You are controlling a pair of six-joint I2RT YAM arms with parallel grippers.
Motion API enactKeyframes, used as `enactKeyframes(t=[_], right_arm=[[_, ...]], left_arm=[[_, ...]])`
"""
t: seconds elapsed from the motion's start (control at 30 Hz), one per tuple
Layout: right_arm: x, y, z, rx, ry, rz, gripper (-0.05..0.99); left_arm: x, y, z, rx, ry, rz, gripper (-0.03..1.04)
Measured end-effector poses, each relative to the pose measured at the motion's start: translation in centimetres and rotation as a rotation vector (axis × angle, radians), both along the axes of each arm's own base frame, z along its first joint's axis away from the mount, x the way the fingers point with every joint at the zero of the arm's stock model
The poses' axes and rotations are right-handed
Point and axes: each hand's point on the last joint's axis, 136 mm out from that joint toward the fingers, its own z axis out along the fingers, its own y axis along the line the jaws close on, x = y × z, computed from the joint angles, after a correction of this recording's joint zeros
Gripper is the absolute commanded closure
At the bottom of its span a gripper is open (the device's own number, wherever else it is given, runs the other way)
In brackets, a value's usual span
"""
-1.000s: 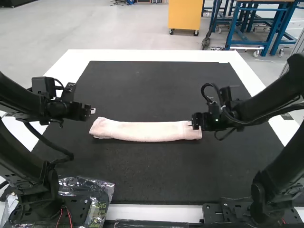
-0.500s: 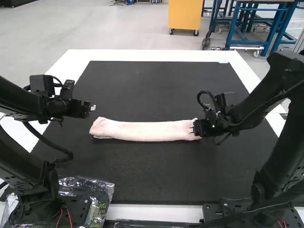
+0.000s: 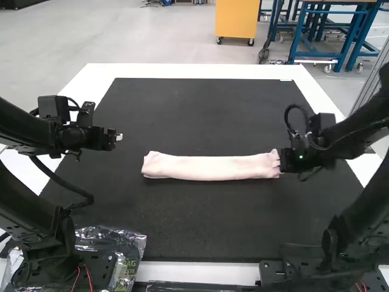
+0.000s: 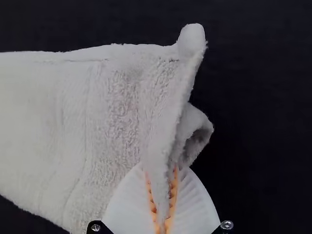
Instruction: Fold the towel.
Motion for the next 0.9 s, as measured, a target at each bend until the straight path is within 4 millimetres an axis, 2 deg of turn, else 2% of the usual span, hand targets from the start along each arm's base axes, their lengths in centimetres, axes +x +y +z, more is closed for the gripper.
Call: enactKeyframes(t=[0.17, 0.27, 0.6, 0.73, 0.9], right_arm=[[0.9, 0.7, 2.8, 0.006, -0.060, 0.033, 0.96], [1.1, 2.8, 3.8, 0.027, -0.076, 0.079, 0.96], [-2.2, 17.4, 6.5, 0.129, -0.123, 0.380, 0.96], [-3.7, 22.2, 6.0, 0.163, -0.101, 0.460, 0.96], [-4.9, 26.8, 5.0, 0.185, -0.066, 0.520, 0.96]], left_arm=[[0.1, 0.0, 0.1, 0.002, -0.006, 0.000, 0.04], [0.2, 0.0, 0.3, 0.003, -0.013, 0.000, 0.04], [0.4, 0.1, 0.7, 0.009, -0.034, 0.000, 0.04], [0.7, 0.2, 1.2, 0.016, -0.064, 0.000, 0.04], [0.2, 0.1, 0.5, 0.015, -0.060, 0.000, 0.04]])
